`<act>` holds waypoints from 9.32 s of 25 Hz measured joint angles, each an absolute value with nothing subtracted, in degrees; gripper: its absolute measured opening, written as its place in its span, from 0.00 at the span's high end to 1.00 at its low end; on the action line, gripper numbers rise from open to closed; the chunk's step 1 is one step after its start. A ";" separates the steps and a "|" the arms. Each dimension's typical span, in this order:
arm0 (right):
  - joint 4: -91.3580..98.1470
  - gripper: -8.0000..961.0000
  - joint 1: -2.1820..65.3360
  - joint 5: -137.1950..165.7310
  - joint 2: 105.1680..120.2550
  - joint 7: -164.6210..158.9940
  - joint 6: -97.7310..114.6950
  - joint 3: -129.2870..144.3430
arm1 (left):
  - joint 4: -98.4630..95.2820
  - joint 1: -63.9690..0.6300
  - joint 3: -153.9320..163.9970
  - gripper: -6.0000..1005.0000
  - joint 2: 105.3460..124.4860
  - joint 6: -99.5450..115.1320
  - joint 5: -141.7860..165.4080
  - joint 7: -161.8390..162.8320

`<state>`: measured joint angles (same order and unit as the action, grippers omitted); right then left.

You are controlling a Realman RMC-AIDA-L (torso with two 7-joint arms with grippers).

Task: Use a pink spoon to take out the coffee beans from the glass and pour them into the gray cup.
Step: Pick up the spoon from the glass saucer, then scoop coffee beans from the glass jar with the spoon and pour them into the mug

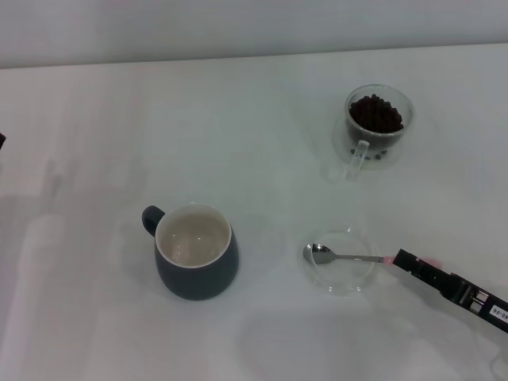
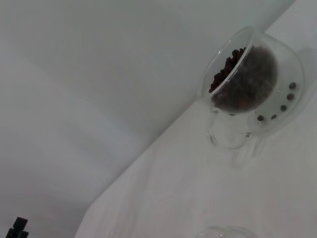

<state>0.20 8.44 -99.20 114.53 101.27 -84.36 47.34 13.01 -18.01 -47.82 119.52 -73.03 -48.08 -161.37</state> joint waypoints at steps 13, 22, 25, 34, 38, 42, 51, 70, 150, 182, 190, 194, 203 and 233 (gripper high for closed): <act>0.09 0.60 8.44 -99.13 114.60 100.32 -84.29 47.46 | 13.01 -18.16 -47.81 0.12 119.44 -73.03 -48.55 -161.37; 0.14 0.63 8.44 -99.13 114.60 98.01 -84.30 47.49 | 13.01 -18.19 -47.81 0.12 119.44 -72.99 -48.60 -161.37; 0.15 0.63 8.44 -98.98 114.53 96.65 -84.65 47.92 | 13.01 -18.19 -47.81 0.12 119.44 -72.96 -48.61 -161.37; 0.24 0.84 8.43 -98.88 114.26 95.99 -85.97 48.17 | 13.01 -18.19 -47.81 0.12 119.44 -72.94 -48.60 -161.37; 1.16 0.84 8.31 -99.17 113.80 95.75 -87.73 47.84 | 13.01 -18.19 -47.81 0.12 119.44 -72.94 -48.60 -161.37; 2.50 0.84 8.47 -99.67 113.44 95.07 -88.51 47.29 | 13.01 -18.19 -47.81 0.12 119.44 -72.94 -48.60 -161.37; 12.71 0.84 11.03 -99.84 114.30 94.51 -91.37 37.59 | 12.67 -18.29 -47.81 0.12 119.36 -72.95 -48.63 -161.37; 41.19 0.84 23.45 -87.51 114.10 94.45 -74.63 34.98 | 12.50 -18.90 -47.81 0.12 119.36 -69.89 -50.41 -161.37; 35.14 0.84 23.94 -81.11 113.62 46.06 -61.16 38.67 | 9.23 -21.03 -47.90 0.12 119.18 -68.38 -53.26 -161.52; 32.46 0.84 26.44 -81.05 110.22 33.98 -73.65 42.34 | 9.23 -20.30 -47.82 0.12 119.41 -68.48 -53.96 -161.44; 39.84 0.84 26.92 -81.02 114.88 31.83 -75.48 50.42 | 9.38 -20.05 -47.63 0.12 119.44 -68.46 -53.94 -161.40; 40.62 0.84 28.20 -81.53 115.22 30.70 -75.71 55.41 | 9.60 -20.04 -47.63 0.12 119.44 -68.46 -53.91 -161.39; 40.75 0.84 29.75 -87.85 115.62 30.53 -73.30 65.07 | 9.68 -20.03 -47.80 0.12 119.44 -68.47 -53.97 -161.36; 49.98 0.84 27.43 -92.19 115.89 61.05 -68.35 78.14 | 9.25 -21.03 -47.90 0.12 119.16 -68.15 -53.96 -161.37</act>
<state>49.98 27.43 -92.19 115.89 61.05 -68.35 78.14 9.25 -21.03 -47.90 119.16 -68.15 -53.96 -161.37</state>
